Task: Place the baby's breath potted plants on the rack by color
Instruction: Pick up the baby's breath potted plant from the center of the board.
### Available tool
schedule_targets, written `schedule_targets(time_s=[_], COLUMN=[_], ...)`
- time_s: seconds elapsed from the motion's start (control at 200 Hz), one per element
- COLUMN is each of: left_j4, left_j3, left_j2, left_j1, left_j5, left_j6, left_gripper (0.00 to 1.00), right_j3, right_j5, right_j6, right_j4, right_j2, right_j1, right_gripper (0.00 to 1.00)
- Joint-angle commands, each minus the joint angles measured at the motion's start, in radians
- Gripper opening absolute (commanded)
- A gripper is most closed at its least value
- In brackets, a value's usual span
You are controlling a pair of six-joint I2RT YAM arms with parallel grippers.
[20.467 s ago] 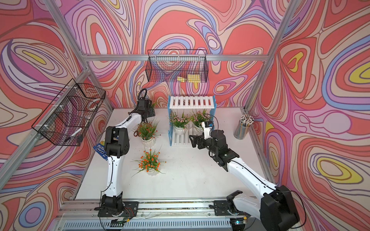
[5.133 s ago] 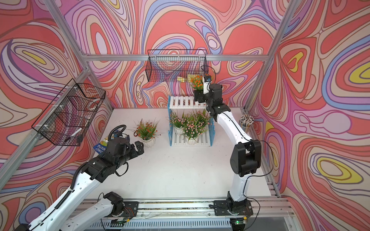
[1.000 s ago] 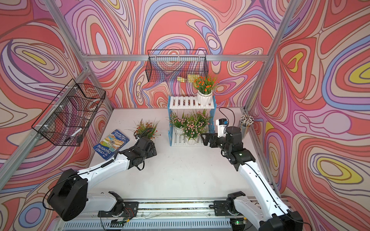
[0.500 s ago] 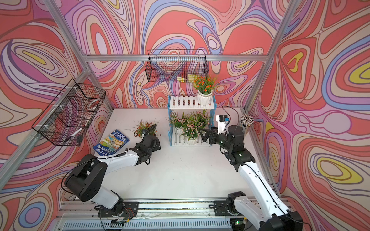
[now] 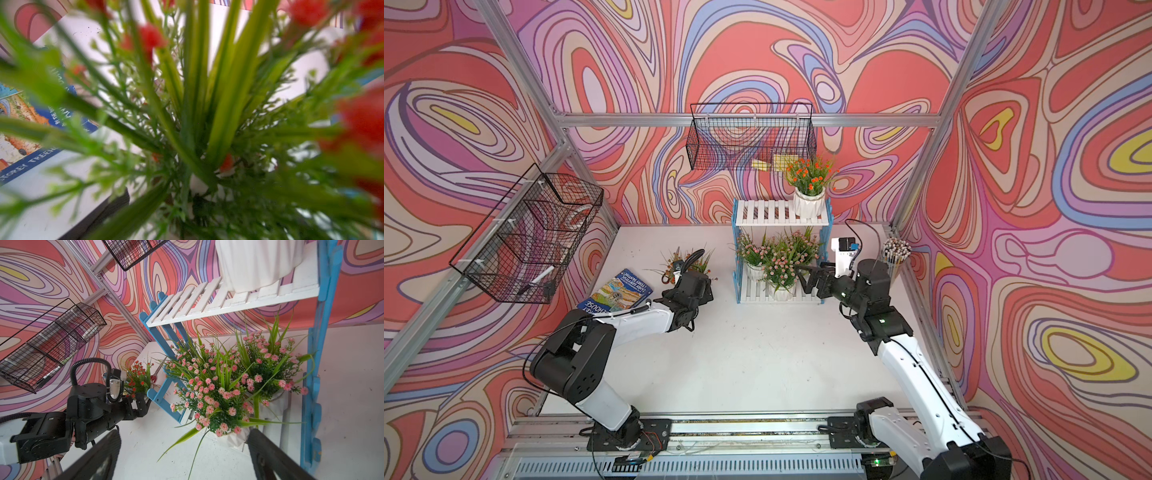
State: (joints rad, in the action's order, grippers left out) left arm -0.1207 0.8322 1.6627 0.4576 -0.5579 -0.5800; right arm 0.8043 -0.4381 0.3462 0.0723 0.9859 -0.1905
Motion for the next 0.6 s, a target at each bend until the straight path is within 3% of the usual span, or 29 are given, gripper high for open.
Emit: schedule_targets(time_s=[0.0, 0.596], left_j4=[0.03, 0.067], left_j3=[0.045, 0.151], left_j2=[0.037, 0.128], left_j1=[-0.023, -0.077], left_j5=[-0.025, 0.029], left_j6=[-0.032, -0.022], left_gripper=[1.0, 1.0], right_j3=[0.007, 0.001], right_j5=[-0.008, -0.013], right_j6=[-0.01, -0.017], right_j4=[-0.011, -0.006], right_j2=[-0.002, 0.012], right_j1=[0.0, 0.0], right_gripper=[0.98, 0.98])
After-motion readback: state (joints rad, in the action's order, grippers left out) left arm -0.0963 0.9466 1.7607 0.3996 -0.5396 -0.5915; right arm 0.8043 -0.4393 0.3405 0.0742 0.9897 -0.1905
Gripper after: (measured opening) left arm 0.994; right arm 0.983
